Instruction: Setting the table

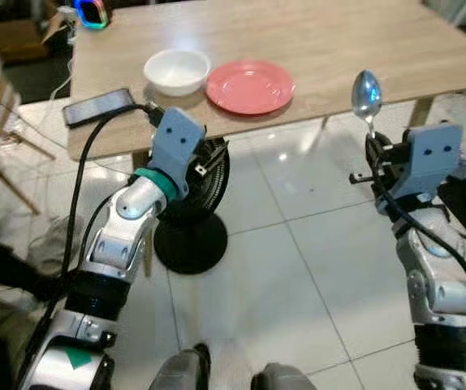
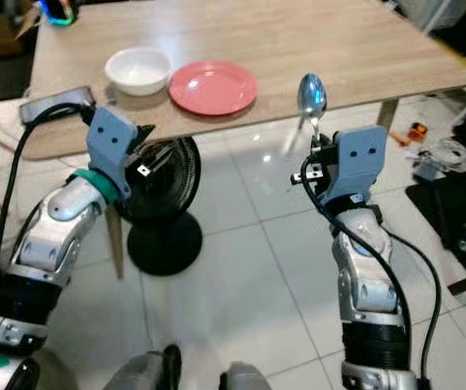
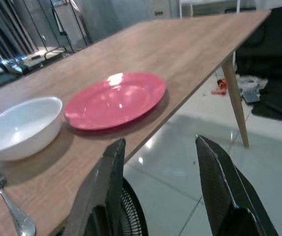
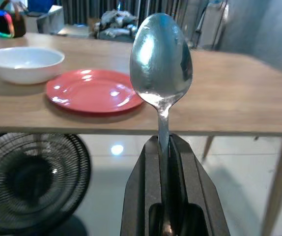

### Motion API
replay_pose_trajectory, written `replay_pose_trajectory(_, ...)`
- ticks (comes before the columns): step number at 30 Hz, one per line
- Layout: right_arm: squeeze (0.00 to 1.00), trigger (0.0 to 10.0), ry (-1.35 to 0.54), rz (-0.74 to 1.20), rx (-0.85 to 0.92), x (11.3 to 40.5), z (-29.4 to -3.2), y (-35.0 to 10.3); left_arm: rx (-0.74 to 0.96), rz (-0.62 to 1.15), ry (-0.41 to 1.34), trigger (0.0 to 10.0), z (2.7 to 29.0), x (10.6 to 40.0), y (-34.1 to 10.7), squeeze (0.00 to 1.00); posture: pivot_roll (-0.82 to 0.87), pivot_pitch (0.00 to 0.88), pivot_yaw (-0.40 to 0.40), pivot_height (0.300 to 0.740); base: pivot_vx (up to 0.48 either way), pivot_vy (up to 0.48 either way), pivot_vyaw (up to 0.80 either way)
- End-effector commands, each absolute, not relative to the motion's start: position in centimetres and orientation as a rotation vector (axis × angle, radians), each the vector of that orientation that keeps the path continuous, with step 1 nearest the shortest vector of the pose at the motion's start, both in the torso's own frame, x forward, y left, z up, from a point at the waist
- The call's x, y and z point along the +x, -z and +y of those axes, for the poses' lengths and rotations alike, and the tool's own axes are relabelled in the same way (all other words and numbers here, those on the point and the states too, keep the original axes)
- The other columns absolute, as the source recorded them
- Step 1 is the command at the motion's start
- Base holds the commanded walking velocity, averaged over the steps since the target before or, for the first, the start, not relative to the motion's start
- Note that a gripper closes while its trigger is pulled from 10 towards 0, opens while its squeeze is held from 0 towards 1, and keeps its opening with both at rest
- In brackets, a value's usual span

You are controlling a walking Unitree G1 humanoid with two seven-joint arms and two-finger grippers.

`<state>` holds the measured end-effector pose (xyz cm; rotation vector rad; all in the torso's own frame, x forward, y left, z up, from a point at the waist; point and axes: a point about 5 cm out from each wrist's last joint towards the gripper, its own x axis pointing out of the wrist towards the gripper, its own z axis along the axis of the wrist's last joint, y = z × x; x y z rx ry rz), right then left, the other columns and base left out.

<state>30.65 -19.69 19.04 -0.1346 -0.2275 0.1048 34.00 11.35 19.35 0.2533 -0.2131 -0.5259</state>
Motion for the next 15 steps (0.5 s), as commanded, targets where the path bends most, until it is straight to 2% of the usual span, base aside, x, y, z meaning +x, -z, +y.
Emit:
replay_pose_trajectory(1,0.0,10.0,-0.099,-0.227,-0.139,30.6,-19.9,-19.1,0.253,-0.197,0.523,10.0,11.4,33.9,-18.9,0.0,-0.1,0.032,0.088,0.74,0.36,0.0,0.0)
replay_pose_trajectory(4,0.0,10.0,-0.109,-0.231,-0.137,30.6,-19.7,-19.1,0.251,-0.197,0.522,10.0,11.4,33.9,-18.9,0.0,-0.1,0.031,0.088,0.74,0.364,0.0,0.0)
replay_pose_trajectory(9,0.0,10.0,-0.245,-0.242,-0.131,30.4,-17.4,-19.3,0.244,-0.201,0.504,10.0,11.2,33.8,-18.9,0.0,-0.1,0.027,0.087,0.74,0.354,0.0,0.0)
replay_pose_trajectory(15,0.0,10.0,-0.326,-0.24,-0.113,30.1,-15.8,-19.2,0.232,-0.203,0.493,10.0,11.0,33.8,-18.9,0.0,-0.09,0.021,0.084,0.74,0.344,0.0,0.0)
